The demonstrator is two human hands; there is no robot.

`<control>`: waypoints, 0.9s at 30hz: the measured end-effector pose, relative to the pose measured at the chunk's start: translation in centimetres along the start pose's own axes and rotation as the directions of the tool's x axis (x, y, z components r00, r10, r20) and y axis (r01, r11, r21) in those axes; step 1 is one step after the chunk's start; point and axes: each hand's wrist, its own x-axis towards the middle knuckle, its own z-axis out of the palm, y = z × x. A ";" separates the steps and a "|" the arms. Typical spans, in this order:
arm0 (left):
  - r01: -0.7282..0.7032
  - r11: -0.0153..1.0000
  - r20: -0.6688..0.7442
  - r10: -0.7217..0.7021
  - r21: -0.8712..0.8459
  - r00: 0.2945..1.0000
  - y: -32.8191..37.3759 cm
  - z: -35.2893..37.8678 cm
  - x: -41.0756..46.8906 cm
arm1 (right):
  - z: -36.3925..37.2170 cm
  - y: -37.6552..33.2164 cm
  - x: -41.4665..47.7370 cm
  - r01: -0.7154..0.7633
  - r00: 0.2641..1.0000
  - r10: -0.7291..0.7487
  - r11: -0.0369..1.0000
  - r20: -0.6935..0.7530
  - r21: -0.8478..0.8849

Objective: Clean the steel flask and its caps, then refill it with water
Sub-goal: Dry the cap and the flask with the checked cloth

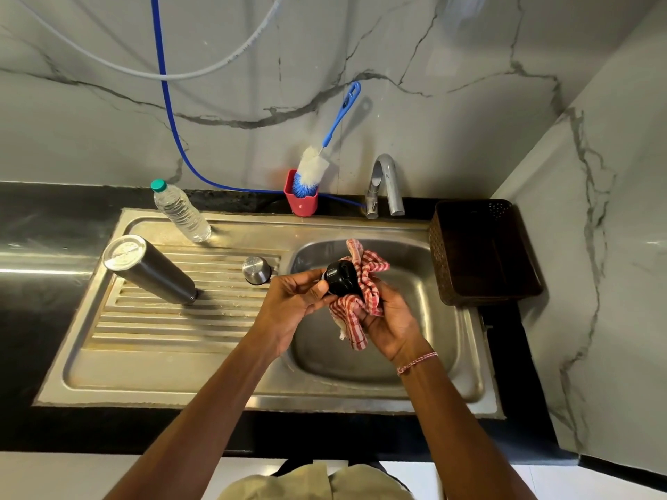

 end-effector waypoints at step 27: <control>-0.455 0.421 0.221 0.496 0.785 0.840 -0.4 0.5 0.9 | 1.4 -2.0 2.9 -0.081 0.993 0.108 0.900 0.038 -0.428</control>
